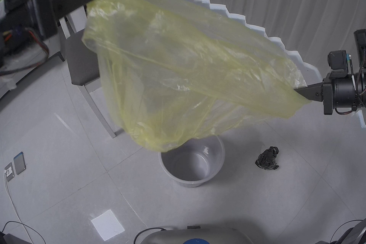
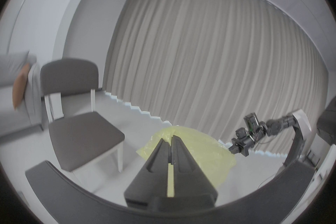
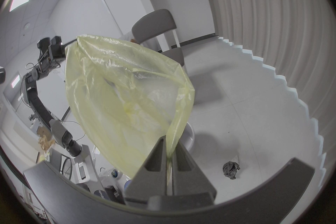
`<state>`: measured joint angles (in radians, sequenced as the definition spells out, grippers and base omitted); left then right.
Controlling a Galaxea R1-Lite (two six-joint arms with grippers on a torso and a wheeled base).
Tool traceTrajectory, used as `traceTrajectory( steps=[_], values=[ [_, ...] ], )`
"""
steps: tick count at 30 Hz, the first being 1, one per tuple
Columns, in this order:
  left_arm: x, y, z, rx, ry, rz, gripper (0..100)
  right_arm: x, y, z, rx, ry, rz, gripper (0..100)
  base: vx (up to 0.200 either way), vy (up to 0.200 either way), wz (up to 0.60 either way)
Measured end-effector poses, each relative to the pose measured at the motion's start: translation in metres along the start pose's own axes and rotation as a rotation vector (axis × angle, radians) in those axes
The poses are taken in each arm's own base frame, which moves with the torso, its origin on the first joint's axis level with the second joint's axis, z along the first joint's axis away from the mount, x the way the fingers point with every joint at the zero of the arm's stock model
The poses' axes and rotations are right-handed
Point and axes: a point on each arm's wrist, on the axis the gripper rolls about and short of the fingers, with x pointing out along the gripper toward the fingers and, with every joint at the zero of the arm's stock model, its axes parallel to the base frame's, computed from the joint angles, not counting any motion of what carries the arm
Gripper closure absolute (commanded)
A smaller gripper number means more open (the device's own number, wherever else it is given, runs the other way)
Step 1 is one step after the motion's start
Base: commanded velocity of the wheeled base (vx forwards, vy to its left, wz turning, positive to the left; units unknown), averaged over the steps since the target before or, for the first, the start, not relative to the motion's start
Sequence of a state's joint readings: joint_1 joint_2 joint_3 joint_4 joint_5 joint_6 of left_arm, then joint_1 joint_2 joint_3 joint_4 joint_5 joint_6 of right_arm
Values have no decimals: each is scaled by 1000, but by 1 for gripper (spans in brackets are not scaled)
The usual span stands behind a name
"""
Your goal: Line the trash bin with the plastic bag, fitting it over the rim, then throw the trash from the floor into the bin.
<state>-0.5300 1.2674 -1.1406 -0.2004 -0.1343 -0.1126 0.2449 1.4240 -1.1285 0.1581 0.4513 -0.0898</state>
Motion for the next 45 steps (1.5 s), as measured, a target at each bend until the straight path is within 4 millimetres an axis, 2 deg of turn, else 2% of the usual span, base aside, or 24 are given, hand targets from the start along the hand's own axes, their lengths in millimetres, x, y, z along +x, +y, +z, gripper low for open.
traceTrajectory(
  steps=[1,5,12,20,26,34,41,45],
  values=[
    [9,3,-13,-15,19,9,100,1,-3,-2,1,-17,-6,100,0,0,0],
    [35,12,-45,-34,48,25,100,5,-6,-7,8,-29,-12,100,0,0,0],
    [75,28,-94,-48,110,54,100,17,-10,-14,22,-3,-17,100,0,0,0],
    [102,39,-134,-67,220,76,100,48,-25,-23,33,37,-17,100,0,0,0],
    [123,49,-158,-69,205,83,100,75,-38,-29,40,52,-17,100,0,0,0],
    [142,71,-200,-79,243,116,100,104,-52,-34,55,88,-11,100,0,0,0],
    [146,94,-230,-108,319,117,100,135,-67,-45,75,139,-5,100,0,0,0],
    [147,104,-242,-129,352,102,100,155,-76,-45,77,144,-1,100,0,0,0]
  ],
)
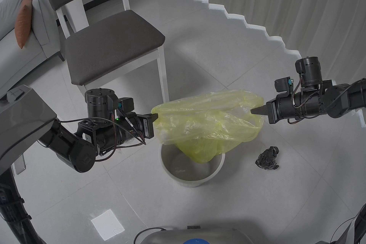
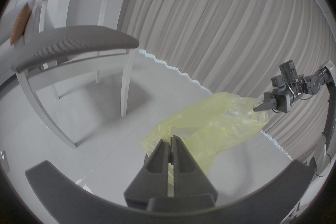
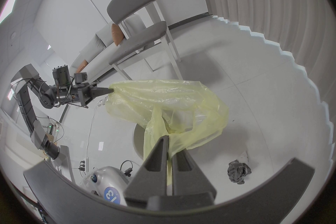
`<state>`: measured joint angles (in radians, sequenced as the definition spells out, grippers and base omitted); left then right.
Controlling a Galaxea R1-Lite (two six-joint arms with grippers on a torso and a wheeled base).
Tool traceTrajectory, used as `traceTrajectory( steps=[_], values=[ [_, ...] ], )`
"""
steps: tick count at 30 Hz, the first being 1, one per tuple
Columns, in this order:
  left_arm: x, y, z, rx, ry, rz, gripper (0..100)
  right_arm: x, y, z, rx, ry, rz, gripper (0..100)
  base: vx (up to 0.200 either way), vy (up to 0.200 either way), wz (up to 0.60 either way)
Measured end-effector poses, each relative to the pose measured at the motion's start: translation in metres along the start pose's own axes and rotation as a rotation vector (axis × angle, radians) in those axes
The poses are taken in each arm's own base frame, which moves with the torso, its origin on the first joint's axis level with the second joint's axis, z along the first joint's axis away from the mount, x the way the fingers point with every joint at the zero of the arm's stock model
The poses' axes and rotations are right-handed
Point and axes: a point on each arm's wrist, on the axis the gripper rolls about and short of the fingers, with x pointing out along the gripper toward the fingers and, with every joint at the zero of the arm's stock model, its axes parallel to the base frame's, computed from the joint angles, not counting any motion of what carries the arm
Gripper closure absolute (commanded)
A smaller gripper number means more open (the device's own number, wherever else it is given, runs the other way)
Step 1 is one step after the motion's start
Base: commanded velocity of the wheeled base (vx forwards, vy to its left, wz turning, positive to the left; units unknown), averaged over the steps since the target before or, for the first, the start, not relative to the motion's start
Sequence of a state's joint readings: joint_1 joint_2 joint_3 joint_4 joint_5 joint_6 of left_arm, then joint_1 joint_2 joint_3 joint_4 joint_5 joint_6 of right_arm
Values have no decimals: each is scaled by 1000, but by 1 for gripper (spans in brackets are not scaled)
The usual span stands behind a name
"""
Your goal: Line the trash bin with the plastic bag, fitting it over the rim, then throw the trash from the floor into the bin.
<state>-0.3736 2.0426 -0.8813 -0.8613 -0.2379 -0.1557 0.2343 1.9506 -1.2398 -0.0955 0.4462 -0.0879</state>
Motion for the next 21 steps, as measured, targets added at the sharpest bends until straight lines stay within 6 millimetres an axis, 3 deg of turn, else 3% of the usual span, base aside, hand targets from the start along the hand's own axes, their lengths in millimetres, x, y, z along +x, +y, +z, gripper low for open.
traceTrajectory(
  steps=[7,15,21],
  values=[
    [10,11,-21,-22,68,-10,100,34,-12,-10,14,52,12,100,0,0,0],
    [9,22,-37,-43,122,-18,100,54,-19,-32,19,118,18,100,0,0,0],
    [20,35,-41,-47,97,-1,100,69,-27,-36,24,130,16,100,0,0,0]
  ],
)
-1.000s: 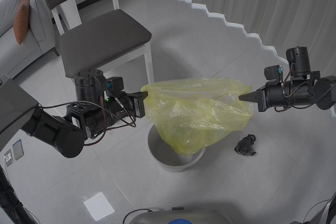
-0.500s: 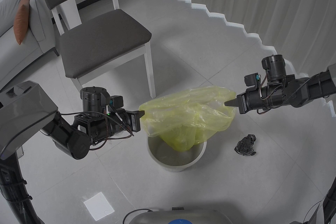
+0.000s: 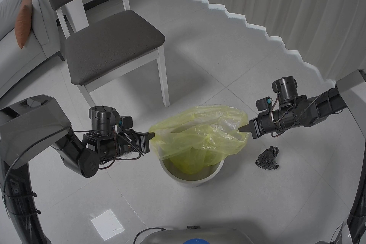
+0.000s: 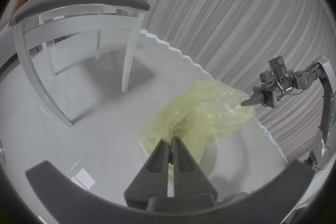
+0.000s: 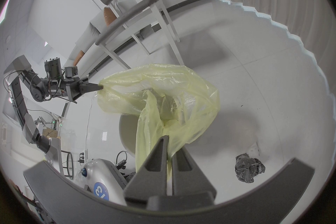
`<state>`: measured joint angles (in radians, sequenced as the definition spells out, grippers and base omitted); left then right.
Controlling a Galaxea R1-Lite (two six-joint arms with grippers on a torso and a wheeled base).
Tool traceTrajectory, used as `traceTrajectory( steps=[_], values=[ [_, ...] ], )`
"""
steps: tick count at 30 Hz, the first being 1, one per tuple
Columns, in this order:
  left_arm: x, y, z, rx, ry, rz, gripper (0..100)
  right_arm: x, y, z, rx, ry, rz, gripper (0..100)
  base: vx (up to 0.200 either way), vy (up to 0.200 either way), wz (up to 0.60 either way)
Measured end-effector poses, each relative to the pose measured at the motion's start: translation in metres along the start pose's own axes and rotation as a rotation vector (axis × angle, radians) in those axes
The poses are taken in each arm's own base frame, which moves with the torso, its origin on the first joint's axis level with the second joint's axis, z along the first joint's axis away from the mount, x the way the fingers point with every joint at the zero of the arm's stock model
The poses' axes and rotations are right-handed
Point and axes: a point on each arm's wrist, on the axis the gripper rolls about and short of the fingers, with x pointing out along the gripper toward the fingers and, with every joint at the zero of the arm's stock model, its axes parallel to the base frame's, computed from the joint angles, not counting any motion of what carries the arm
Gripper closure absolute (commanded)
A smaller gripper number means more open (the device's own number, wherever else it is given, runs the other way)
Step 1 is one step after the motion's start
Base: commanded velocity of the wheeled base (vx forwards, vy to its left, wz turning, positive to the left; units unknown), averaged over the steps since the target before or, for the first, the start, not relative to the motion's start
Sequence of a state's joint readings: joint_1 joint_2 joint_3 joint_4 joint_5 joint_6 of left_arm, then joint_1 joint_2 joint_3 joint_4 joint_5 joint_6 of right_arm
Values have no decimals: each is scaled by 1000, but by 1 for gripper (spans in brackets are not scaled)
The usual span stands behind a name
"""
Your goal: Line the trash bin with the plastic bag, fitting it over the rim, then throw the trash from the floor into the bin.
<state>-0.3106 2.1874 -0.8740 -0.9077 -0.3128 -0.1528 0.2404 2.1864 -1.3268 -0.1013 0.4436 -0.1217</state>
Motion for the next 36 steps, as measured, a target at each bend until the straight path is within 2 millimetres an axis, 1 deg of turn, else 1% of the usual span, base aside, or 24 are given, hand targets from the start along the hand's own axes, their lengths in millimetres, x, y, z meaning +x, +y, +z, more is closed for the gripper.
traceTrajectory(
  steps=[4,8,12,18,24,26,27,31,36],
  values=[
    [11,11,3,-4,-32,14,100,9,-7,3,0,-10,-5,100,0,0,0],
    [20,17,3,-7,-41,18,100,17,-13,4,5,-11,-12,100,0,0,0],
    [31,23,-2,-31,-41,24,100,27,-19,-1,10,0,-31,100,0,0,0],
    [43,29,-5,-42,-98,22,100,39,-25,-6,0,-21,-48,100,0,0,0],
    [53,39,-22,-59,-67,39,100,53,-28,-18,9,8,-46,100,0,0,0],
    [54,41,-23,-62,-64,42,100,53,-28,-18,10,11,-46,100,0,0,0],
    [57,47,-27,-67,-61,51,100,57,-28,-22,13,22,-44,100,0,0,0],
    [61,59,-31,-76,-65,69,100,62,-30,-27,19,35,-43,100,0,0,0],
    [63,64,-36,-84,-60,75,100,66,-32,-33,26,48,-42,100,0,0,0]
  ],
)
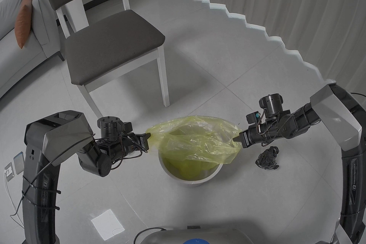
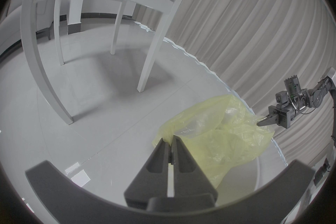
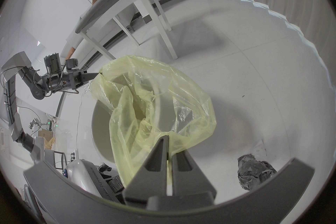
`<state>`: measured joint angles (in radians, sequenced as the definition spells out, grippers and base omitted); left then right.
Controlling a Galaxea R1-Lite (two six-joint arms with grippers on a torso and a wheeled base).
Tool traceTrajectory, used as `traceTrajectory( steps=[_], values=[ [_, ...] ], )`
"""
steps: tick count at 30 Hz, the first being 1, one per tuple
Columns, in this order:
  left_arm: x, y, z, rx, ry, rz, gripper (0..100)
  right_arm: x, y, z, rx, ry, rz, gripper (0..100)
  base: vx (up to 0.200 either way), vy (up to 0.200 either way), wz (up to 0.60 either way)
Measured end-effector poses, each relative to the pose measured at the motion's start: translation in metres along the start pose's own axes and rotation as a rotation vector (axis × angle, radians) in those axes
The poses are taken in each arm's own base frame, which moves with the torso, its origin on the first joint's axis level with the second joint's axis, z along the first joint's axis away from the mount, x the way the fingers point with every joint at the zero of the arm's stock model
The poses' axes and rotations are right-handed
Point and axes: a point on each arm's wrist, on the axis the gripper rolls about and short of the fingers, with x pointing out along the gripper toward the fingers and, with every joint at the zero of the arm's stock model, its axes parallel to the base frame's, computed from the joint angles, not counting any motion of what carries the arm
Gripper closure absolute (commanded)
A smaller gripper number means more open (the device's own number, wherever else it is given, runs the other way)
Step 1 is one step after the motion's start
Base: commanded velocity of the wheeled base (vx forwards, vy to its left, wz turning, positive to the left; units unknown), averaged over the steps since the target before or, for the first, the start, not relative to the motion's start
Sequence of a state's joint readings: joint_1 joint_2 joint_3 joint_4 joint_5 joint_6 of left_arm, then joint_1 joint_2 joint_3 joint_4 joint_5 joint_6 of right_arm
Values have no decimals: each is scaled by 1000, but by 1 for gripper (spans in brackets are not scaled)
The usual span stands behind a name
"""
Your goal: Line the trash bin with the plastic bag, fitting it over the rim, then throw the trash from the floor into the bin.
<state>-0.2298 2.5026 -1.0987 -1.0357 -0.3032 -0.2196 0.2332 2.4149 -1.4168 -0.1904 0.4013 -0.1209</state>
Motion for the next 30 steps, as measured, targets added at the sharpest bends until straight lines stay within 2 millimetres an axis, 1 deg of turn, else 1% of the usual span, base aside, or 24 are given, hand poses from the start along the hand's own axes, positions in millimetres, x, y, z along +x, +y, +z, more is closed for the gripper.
traceTrajectory(
  steps=[8,15,21,27,28,30],
  values=[
    [3,3,-9,-18,20,7,100,11,0,-9,1,19,6,100,0,0,0],
    [7,6,-12,-20,20,11,100,21,-3,-19,6,33,8,100,0,0,0],
    [7,6,-5,-41,-18,6,100,24,-5,-18,1,17,5,100,0,0,0],
    [5,6,5,-66,-66,-4,100,14,-6,-10,2,-13,-3,100,0,0,0],
    [4,6,5,-66,-66,-4,100,13,-6,-10,2,-14,-5,0,0,0,0],
    [5,6,5,-66,-66,-4,100,12,-6,-9,4,-16,-5,0,0,0,0]
  ],
)
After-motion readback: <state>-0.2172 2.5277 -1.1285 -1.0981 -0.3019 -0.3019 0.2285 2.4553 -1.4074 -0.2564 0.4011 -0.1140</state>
